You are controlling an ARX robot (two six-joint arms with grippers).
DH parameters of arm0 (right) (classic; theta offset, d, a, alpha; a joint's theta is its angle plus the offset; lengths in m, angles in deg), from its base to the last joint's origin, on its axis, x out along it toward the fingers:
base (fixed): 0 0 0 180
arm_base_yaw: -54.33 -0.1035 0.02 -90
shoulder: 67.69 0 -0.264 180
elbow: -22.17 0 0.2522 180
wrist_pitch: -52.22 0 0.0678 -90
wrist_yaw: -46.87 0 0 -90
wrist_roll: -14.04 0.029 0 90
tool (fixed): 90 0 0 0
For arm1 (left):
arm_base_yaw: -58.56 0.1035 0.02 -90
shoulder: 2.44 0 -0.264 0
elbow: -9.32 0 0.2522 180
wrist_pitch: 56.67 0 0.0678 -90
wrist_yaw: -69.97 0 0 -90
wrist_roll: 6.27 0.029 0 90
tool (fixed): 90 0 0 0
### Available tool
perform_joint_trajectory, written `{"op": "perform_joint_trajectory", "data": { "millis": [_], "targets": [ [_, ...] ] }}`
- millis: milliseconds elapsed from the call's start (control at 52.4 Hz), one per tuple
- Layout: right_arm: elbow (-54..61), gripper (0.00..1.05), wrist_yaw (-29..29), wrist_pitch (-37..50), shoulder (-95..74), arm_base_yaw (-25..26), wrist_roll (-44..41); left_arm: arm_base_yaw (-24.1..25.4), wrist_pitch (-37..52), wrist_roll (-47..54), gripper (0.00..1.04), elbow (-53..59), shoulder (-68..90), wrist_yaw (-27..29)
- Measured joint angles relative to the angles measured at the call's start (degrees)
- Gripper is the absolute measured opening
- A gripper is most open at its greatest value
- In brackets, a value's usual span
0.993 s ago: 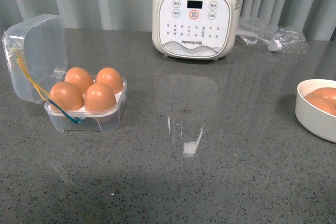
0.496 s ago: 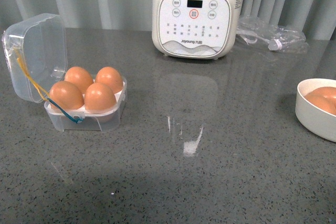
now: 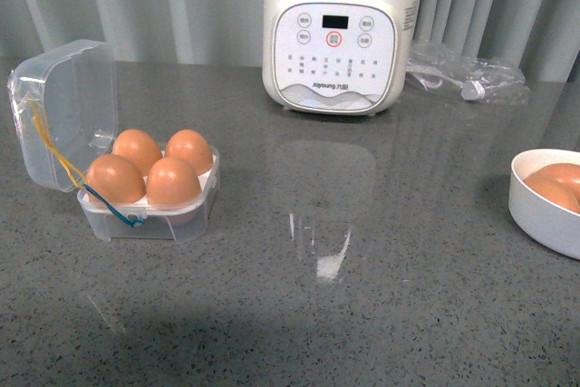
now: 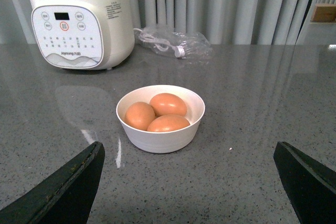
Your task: Put egg into box
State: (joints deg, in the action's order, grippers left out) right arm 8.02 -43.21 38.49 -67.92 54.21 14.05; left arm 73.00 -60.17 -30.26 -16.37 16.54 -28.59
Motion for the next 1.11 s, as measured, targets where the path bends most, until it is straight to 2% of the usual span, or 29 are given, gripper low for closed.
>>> {"op": "perform_joint_trajectory", "data": {
  "millis": [95, 210, 305, 363, 687, 878, 993, 1107],
  "targets": [
    [0.00, 0.98, 0.00, 0.00, 0.00, 0.00, 0.00, 0.09, 12.59, 3.19, 0.98, -2.36, 11.10, -0.11],
    [0.00, 0.98, 0.00, 0.00, 0.00, 0.00, 0.00, -1.95, 37.11, 13.66, 0.98, -3.69, 30.75, 0.59],
    [0.00, 0.98, 0.00, 0.00, 0.00, 0.00, 0.00, -3.23, 47.04, 20.87, 0.98, -5.81, 41.64, 1.55],
    [0.00, 0.98, 0.00, 0.00, 0.00, 0.00, 0.00, -4.02, 49.92, 24.11, 0.98, -7.39, 46.95, 2.64],
    [0.00, 0.98, 0.00, 0.00, 0.00, 0.00, 0.00, -9.55, 49.40, 36.04, 0.98, -14.05, 62.03, 4.04],
    [0.00, 0.98, 0.00, 0.00, 0.00, 0.00, 0.00, -13.14, 48.85, 38.38, 0.98, -15.76, 63.41, 5.16],
    [0.00, 0.98, 0.00, 0.00, 0.00, 0.00, 0.00, -17.20, 46.62, 39.34, 0.98, -15.87, 63.23, 3.61],
    [0.00, 0.98, 0.00, 0.00, 0.00, 0.00, 0.00, -19.10, 44.48, 38.95, 0.98, -15.87, 62.10, 3.74]
  ]
}}
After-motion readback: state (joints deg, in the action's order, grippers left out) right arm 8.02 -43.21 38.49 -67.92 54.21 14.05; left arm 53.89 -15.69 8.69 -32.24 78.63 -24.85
